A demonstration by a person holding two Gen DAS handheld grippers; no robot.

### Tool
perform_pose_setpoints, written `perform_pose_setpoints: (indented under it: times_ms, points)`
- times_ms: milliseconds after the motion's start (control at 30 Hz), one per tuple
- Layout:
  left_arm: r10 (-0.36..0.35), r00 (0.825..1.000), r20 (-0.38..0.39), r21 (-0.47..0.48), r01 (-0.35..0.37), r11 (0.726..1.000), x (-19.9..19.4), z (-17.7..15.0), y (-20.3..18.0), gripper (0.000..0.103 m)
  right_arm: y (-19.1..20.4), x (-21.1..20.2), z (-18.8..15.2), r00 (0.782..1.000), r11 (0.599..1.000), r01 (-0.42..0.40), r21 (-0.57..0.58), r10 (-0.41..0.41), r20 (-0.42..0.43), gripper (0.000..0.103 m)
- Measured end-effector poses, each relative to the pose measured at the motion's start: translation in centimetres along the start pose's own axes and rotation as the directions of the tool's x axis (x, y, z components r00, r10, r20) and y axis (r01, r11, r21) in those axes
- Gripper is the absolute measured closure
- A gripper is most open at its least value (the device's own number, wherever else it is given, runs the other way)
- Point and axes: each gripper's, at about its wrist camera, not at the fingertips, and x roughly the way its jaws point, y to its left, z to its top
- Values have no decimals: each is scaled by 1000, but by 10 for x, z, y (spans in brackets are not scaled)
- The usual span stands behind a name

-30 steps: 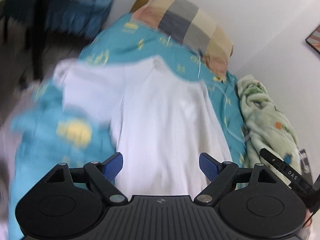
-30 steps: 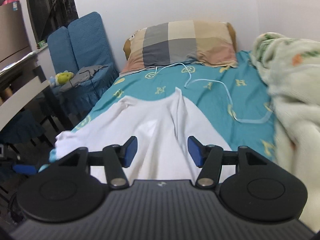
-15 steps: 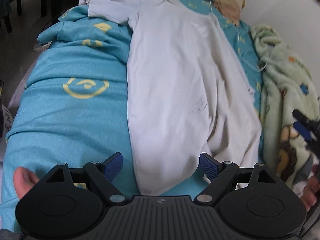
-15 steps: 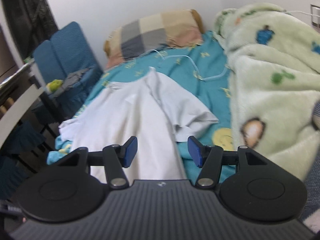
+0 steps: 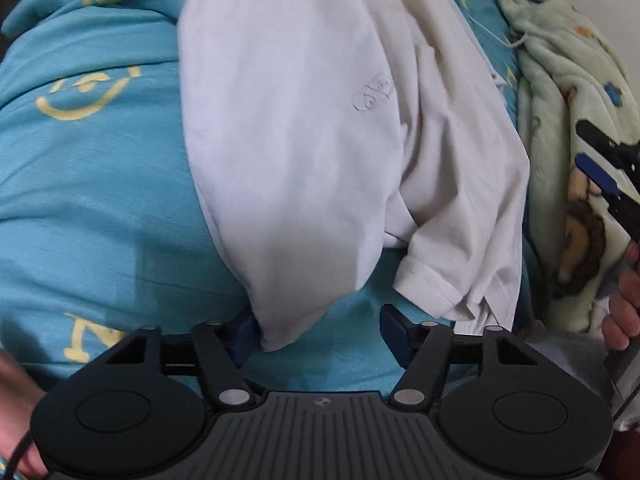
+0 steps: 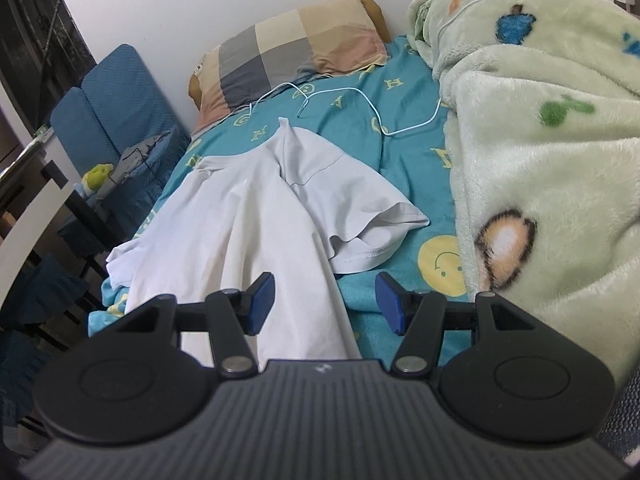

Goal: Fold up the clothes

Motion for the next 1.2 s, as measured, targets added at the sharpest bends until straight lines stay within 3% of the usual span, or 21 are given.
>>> perform_pose_setpoints:
  times_ms: [33, 67, 267, 400, 533, 600, 667, 700, 767, 900, 1067, 1200]
  points:
    - [2, 1000, 0, 8, -2, 1000, -2, 1, 1, 76, -1, 0, 0, 1000, 1000, -1, 4, 1, 0, 45]
    - [-2, 1000, 1, 16, 2, 1000, -7, 2, 3, 94, -2, -1, 0, 1000, 1000, -2, 8, 2, 0, 45]
    - [14, 1000, 13, 71, -15, 997, -62, 10, 18, 97, -9, -3, 3, 1000, 999, 5, 43, -5, 5, 45]
    - [144, 990, -6, 56, -144, 988, -102, 13, 44, 97, -12, -3, 4, 1000, 998, 9, 66, -9, 6, 45]
    - [273, 961, -52, 1, -274, 962, -105, 14, 86, 97, -16, 0, 7, 1000, 996, 14, 87, -14, 4, 45]
    - [269, 962, -56, 0, -269, 963, -103, 14, 85, 96, -17, 1, 7, 1000, 995, 15, 98, -15, 2, 45]
    - [261, 964, -59, 0, -261, 965, -100, 14, 82, 89, -18, 2, 7, 1000, 995, 17, 101, -17, -2, 45]
    - [258, 965, -41, 9, -258, 966, -103, 14, 78, 75, -18, 2, 7, 1000, 995, 18, 101, -18, -4, 45]
    - [253, 968, 0, 28, -253, 967, -110, 13, 71, 59, -19, 3, 7, 1000, 994, 14, 107, -13, -11, 45]
    - [261, 960, 101, 29, -265, 964, -124, 6, 56, 43, -19, 9, 9, 1000, 992, -5, 127, 8, -22, 45]
    - [241, 937, 255, 64, -265, 962, -132, 4, 18, 32, -12, 16, 10, 1000, 993, -18, 114, 20, -18, 45]
    - [184, 906, 382, 98, -238, 966, -124, 13, -23, 28, -6, 16, 11, 999, 996, -35, 78, 35, 1, 45]
